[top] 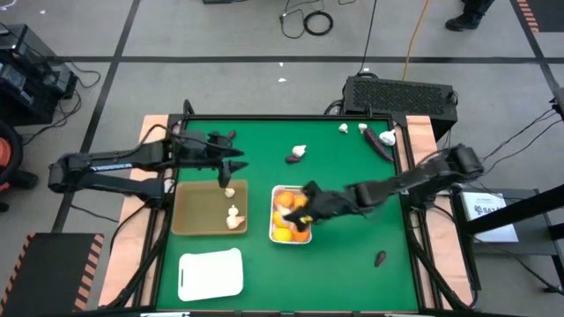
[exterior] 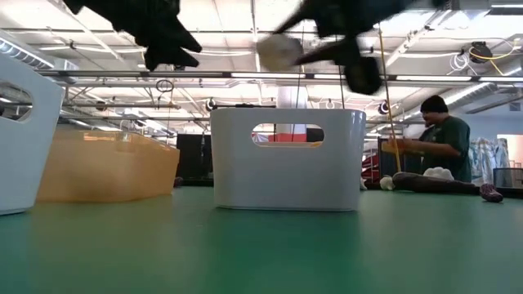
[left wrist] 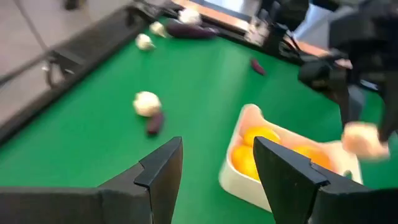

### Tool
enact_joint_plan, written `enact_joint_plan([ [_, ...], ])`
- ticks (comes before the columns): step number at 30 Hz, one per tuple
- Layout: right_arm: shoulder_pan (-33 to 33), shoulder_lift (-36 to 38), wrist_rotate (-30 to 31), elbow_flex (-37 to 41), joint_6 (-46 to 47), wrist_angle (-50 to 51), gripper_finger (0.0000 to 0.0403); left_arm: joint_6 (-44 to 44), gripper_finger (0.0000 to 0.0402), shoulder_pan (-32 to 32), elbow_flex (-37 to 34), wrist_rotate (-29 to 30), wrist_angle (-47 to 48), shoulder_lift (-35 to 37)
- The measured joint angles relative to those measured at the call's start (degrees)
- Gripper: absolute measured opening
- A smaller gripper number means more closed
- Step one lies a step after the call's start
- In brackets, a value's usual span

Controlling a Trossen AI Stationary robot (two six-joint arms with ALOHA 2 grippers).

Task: Sort produce into baskets
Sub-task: Put the white garlic into the orange bin

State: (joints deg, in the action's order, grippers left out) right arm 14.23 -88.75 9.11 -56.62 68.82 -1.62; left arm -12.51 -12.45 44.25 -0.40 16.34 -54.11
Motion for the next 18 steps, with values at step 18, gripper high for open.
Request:
enact_joint_plan([
  [18,-11.97,-41.3,-13.49,-53.58,-44.45,4.13,0.0128,-2.85,0.0205,-4.04,0.0,10.76,31.3,15.99],
])
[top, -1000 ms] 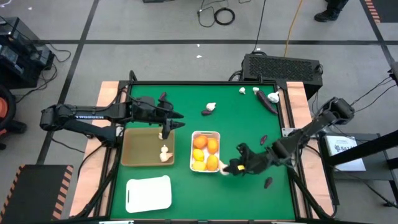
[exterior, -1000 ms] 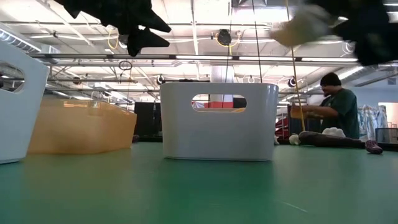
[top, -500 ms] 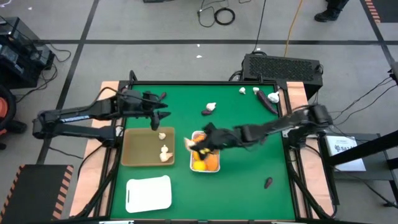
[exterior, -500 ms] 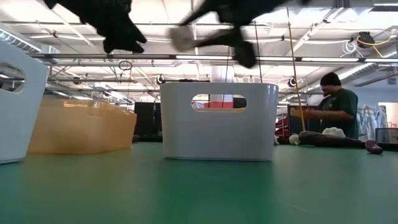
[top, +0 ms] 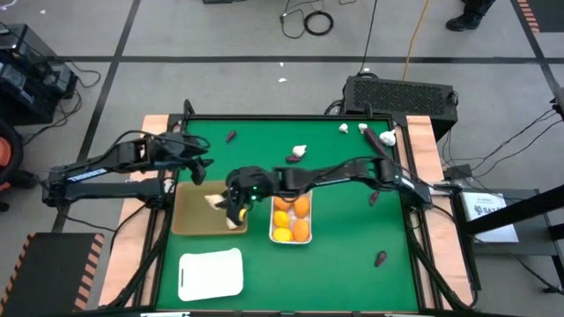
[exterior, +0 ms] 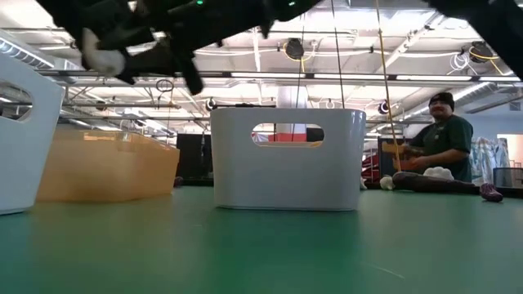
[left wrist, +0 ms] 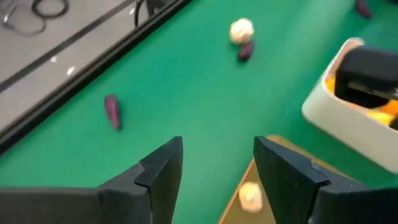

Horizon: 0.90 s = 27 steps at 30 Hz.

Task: Sort produce into baskets
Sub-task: Put the white garlic into the orange bin

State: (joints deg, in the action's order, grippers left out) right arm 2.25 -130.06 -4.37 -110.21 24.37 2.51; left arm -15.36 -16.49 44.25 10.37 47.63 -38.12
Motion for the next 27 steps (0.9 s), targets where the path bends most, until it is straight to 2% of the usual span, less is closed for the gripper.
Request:
enact_joint_plan([
  [3,-0.69,-3.15,-3.24,-4.22,0.14,-0.09,0.0135,-0.81,0.0205,0.0,0.0,1.29,2.38,0.89],
  [8,-1.31,-4.92,-3.34,-5.45,0.92,0.58,0.0173,-0.81,0.0205,0.0,0.0,1.72,2.64,1.3],
  [13,-2.37,-4.21,-3.55,-5.45,2.66,2.42,0.0229,-0.78,0.0205,0.0,0.0,2.47,2.31,1.3],
  [17,-3.66,-1.46,-4.83,-5.45,5.77,6.37,0.0258,-0.76,0.0205,0.0,0.0,5.75,2.03,1.13],
  [20,-4.36,1.64,-5.07,-5.47,6.43,13.41,0.0261,-0.76,0.0205,0.0,0.0,6.93,0.52,0.64],
  [23,-4.81,5.48,-5.14,-5.45,6.47,24.51,0.0255,-0.76,0.0205,0.0,0.0,6.66,-1.99,-0.49],
  [27,-4.62,12.08,-4.57,-5.45,5.13,43.12,0.0242,-0.79,0.0205,0.02,0.0,2.72,-6.83,-3.92],
])
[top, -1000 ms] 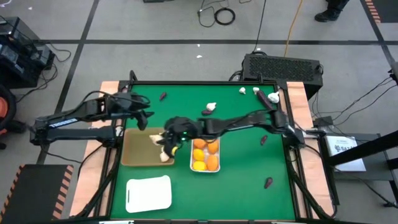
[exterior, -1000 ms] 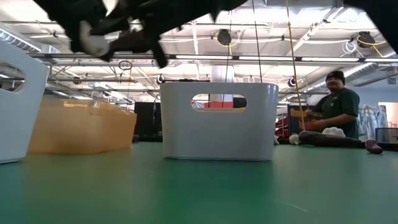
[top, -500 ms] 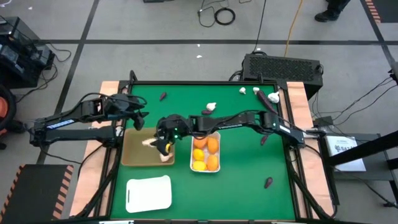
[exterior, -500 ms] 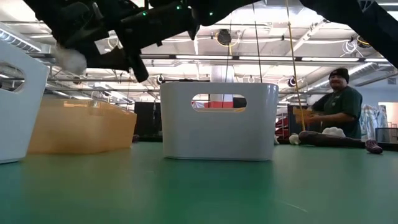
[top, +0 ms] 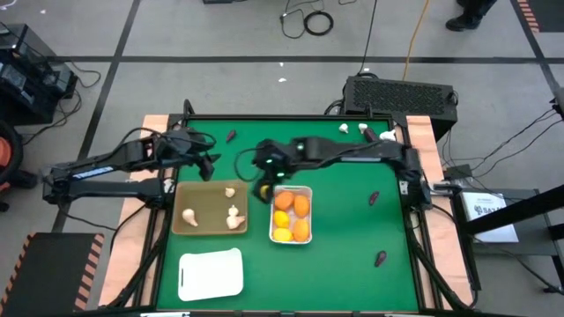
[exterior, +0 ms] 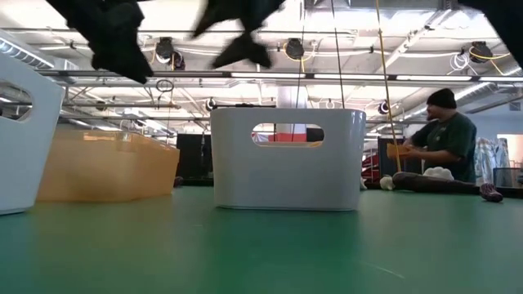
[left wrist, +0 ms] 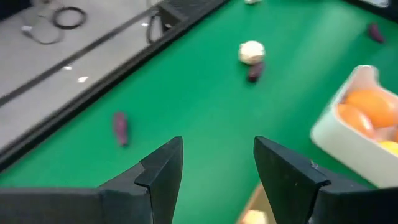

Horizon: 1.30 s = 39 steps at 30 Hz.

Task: Sort produce into baskets
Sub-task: Put the white garlic into the orange bin

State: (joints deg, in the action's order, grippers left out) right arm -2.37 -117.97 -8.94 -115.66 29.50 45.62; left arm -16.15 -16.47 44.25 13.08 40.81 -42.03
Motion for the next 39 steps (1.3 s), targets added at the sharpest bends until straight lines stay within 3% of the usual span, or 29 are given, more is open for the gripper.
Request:
enact_joint_plan([
  [7,3.0,9.08,10.25,-0.04,-3.81,27.75,0.0217,0.79,0.0205,-0.19,0.02,-5.82,-12.44,-12.55],
  [10,4.14,11.7,15.08,-0.02,-3.29,36.92,0.0207,1.34,0.0205,-1.57,0.02,-9.24,-21.34,-20.01],
  [14,6.61,14.89,22.27,2.17,-3.29,44.45,0.0197,-5.59,0.0205,-4.36,0.02,-16.93,-36.39,-30.56],
  [18,8.88,22.37,23.92,11.69,-5.12,42.58,0.0191,-12.18,0.0205,-6.79,2.77,-19.75,-46.59,-39.49],
  [25,9.61,44.21,23.75,39.11,-0.33,29.78,0.0189,-11.8,0.0205,-7.8,17.16,-19.66,-45.54,-51.96],
  [30,9.59,59.15,23.56,54.96,3.44,15.63,0.0189,-12.02,0.0205,-7.3,30.19,-18.93,-37.77,-60.5],
  [34,9.59,66.74,22.91,62.7,7.61,7.9,0.0189,-11.38,0.0205,-6.27,38.18,-18.92,-31.11,-65.38],
  [39,9.59,69.99,20.57,66.62,12.36,6.6,0.0189,-7.36,0.0205,-5.51,41.79,-15.52,-30.53,-69.69],
])
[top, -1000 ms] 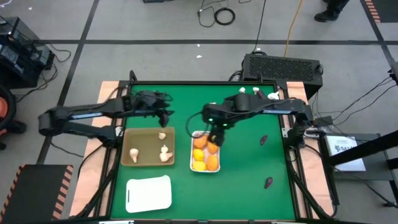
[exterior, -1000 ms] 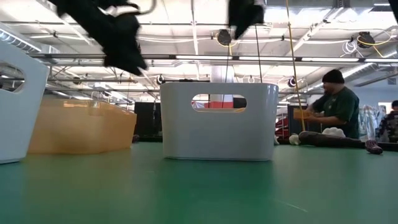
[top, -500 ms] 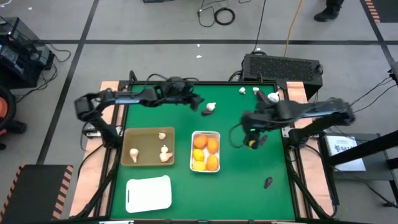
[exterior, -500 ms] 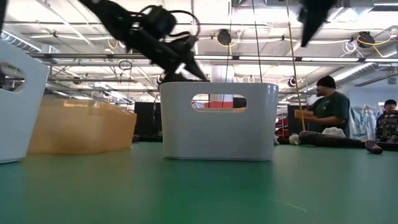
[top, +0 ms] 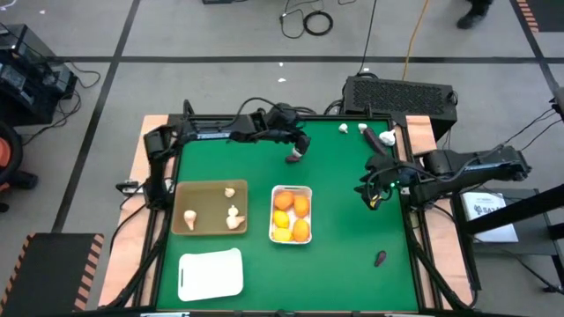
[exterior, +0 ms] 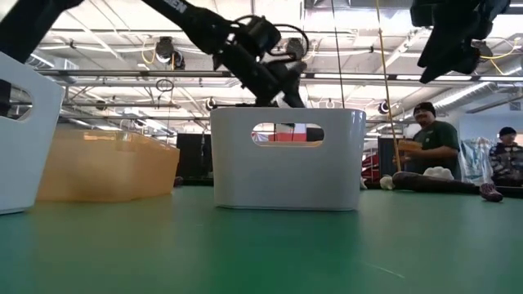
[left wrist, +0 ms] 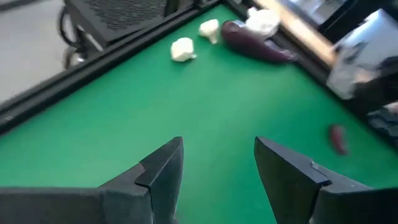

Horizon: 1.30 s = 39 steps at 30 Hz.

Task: Sort produce into baskets
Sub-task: Put the white garlic into the orange bin

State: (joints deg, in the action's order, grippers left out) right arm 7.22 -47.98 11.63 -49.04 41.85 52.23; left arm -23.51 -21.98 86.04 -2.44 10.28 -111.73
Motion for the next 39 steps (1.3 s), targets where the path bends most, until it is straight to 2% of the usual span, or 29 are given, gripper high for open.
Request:
enact_joint_plan([
  [8,-0.64,-1.65,1.97,0.37,8.39,-1.87,0.0189,3.76,0.0205,-1.86,0.16,2.49,0.75,-4.63],
  [14,-3.45,-3.79,2.11,0.37,12.83,-3.19,0.0189,11.56,0.0205,-1.79,0.09,-1.57,1.39,-6.69],
  [18,-4.89,-5.03,2.07,0.37,14.48,-4.53,0.0189,12.37,0.0205,-1.79,0.09,-1.66,1.4,-6.77],
  [30,-6.14,-6.06,1.87,0.37,10.72,-4.66,0.0189,7.45,0.021,-0.93,0.05,-0.75,1.47,-7.3],
  [34,-6.12,-6.08,1.8,0.37,7.08,-4.63,0.0189,7.28,0.0235,-0.63,0.05,0.9,1.21,-7.25],
  [39,-6.12,-6.08,1.8,0.37,2.6,-4.63,0.0189,7.3,0.0282,-0.02,0.05,8.42,1.37,-7.25],
])
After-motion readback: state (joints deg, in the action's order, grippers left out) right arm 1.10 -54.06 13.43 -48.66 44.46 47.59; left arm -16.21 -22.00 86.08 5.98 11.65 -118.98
